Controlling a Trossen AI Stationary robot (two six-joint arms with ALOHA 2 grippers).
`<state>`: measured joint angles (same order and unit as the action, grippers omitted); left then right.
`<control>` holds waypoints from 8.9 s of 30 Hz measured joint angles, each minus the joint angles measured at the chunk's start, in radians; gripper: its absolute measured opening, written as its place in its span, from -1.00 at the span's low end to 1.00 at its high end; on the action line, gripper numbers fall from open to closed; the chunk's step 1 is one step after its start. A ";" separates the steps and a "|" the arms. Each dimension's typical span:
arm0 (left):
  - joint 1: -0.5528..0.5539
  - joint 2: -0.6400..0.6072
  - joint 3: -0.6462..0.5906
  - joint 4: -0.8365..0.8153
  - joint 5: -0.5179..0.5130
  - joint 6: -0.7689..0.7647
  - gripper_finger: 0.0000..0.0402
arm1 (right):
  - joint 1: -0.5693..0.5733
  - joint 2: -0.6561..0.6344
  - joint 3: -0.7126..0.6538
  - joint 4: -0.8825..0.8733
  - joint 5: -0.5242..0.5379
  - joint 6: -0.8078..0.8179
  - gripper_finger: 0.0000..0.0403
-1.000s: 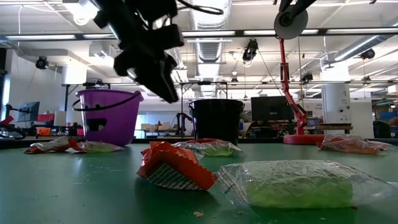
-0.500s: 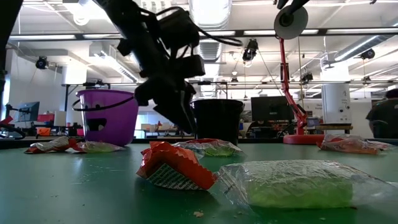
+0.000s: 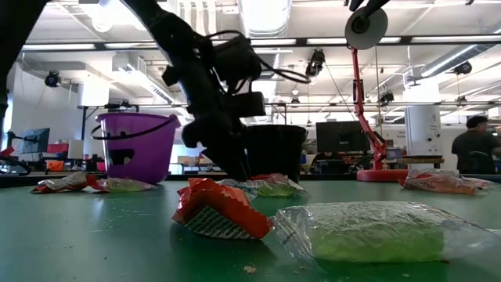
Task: Sort candy
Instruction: Put the red candy into the green bucket
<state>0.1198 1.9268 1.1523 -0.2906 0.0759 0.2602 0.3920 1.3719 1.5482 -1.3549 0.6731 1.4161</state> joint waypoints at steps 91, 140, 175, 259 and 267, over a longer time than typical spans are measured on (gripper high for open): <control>-0.004 -0.381 0.306 -0.270 0.053 0.051 -1.00 | -0.106 0.118 -0.024 0.512 0.065 -0.038 -0.06; -0.006 -0.376 0.304 -0.239 0.000 0.053 -0.93 | -0.175 0.129 -0.024 0.654 0.020 -0.398 -0.96; -0.004 -0.376 0.304 -0.242 -0.001 0.075 -1.00 | -0.201 0.124 -0.024 0.688 -0.047 -0.387 -0.45; -0.006 -0.378 0.431 -0.318 -0.060 0.041 -0.71 | -0.259 0.120 0.000 0.629 -0.086 -0.436 -0.96; -0.006 -0.380 0.425 -0.428 -0.062 0.052 -0.45 | -0.233 0.095 0.000 0.609 -0.142 -0.448 -0.96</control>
<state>0.1143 1.5467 1.5768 -0.7181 0.0143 0.3122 0.1592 1.4672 1.5478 -0.7461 0.5315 0.9686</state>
